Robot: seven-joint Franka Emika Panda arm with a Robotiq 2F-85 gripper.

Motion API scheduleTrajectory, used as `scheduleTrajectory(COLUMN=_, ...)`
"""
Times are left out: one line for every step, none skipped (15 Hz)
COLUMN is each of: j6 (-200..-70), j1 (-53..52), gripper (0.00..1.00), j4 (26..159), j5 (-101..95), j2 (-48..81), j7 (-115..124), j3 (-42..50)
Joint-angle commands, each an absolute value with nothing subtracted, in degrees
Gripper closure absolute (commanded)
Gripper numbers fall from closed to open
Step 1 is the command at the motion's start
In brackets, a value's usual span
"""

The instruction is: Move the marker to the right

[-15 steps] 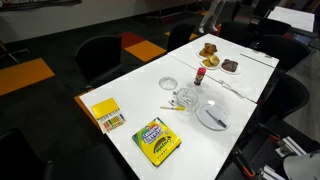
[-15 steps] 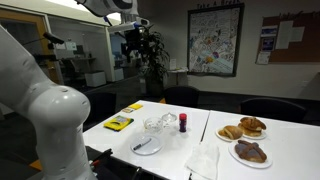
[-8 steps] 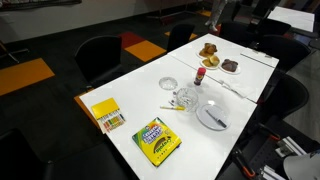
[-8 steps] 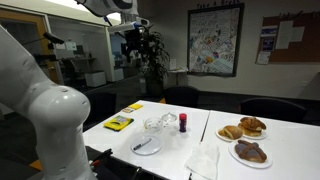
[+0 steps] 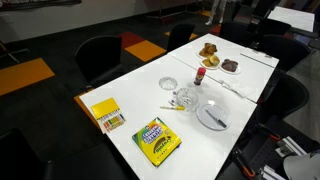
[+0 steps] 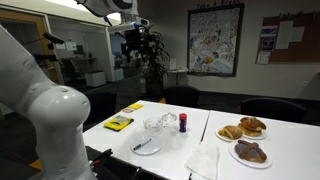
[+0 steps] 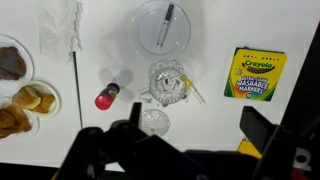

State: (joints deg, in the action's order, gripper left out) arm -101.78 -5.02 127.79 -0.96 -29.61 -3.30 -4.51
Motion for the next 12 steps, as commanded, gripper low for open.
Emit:
scheduleTrajectory(j6=-101.7, j1=-5.2, gripper=0.00, j4=127.7, j5=-1.0, j2=-29.5, j7=-3.2, j3=-4.4)
scheduleTrajectory(j6=-101.7, j1=-5.2, gripper=0.00, j4=127.7, j5=-1.0, j2=-29.5, j7=-3.2, j3=-4.4)
scheduleTrajectory(j6=-101.7, j1=-5.2, gripper=0.00, j4=127.7, j5=-1.0, j2=-29.5, j7=-3.2, j3=-4.4)
scheduleTrajectory(j6=-101.7, j1=-5.2, gripper=0.00, j4=127.7, j5=-1.0, j2=-29.5, j7=-3.2, j3=-4.4)
scheduleTrajectory(j6=-101.7, j1=-5.2, gripper=0.00, j4=127.7, j5=-1.0, j2=-29.5, j7=-3.2, j3=-4.4)
scheduleTrajectory(j6=-101.7, j1=-5.2, gripper=0.00, j4=127.7, j5=-1.0, j2=-29.5, j7=-3.2, j3=-4.4)
scheduleTrajectory(j6=-101.7, j1=-5.2, gripper=0.00, j4=127.7, j5=-1.0, j2=-29.5, j7=-3.2, j3=-4.4)
scheduleTrajectory(j6=-101.7, j1=-5.2, gripper=0.00, j4=127.7, j5=-1.0, j2=-29.5, j7=-3.2, j3=-4.4)
scheduleTrajectory(j6=-101.7, j1=-5.2, gripper=0.00, j4=127.7, j5=-1.0, j2=-29.5, j7=-3.2, j3=-4.4)
scheduleTrajectory(j6=-102.6, j1=-5.0, gripper=0.00, j4=128.2, j5=-1.5, j2=-29.4, j7=-2.6, j3=-4.7)
scheduleTrajectory(j6=-104.0, j1=-4.7, gripper=0.00, j4=128.9, j5=-2.0, j2=-29.1, j7=-1.8, j3=-5.0)
scheduleTrajectory(j6=-105.1, j1=-4.7, gripper=0.00, j4=129.3, j5=-2.2, j2=-28.9, j7=-1.6, j3=-5.0)
